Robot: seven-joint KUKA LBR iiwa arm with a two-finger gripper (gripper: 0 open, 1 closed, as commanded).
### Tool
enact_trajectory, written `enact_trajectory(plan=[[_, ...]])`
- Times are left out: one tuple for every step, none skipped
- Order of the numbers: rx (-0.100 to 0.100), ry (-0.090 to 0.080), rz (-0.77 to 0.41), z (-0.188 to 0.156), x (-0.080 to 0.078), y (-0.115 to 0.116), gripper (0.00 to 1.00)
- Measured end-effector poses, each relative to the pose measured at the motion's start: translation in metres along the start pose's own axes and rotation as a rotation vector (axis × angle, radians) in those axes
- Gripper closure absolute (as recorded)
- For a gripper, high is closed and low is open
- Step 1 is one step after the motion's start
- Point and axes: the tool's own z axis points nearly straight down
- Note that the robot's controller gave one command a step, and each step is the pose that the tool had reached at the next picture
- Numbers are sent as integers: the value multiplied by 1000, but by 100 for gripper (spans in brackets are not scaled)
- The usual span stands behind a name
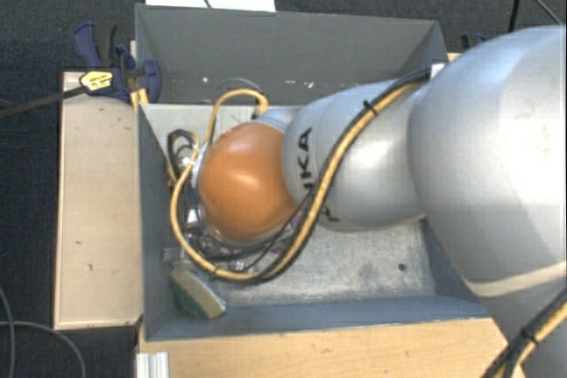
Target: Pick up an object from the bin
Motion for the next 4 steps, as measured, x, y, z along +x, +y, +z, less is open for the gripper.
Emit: enact_trajectory(plan=[[-13, -6, -409, 3, 6, 8, 0], [-22, -3, -488, 5, 4, -2, 0], [-23, -2, -481, 5, 4, -2, 100], [-22, 2, -474, -145, 7, -24, 100]])
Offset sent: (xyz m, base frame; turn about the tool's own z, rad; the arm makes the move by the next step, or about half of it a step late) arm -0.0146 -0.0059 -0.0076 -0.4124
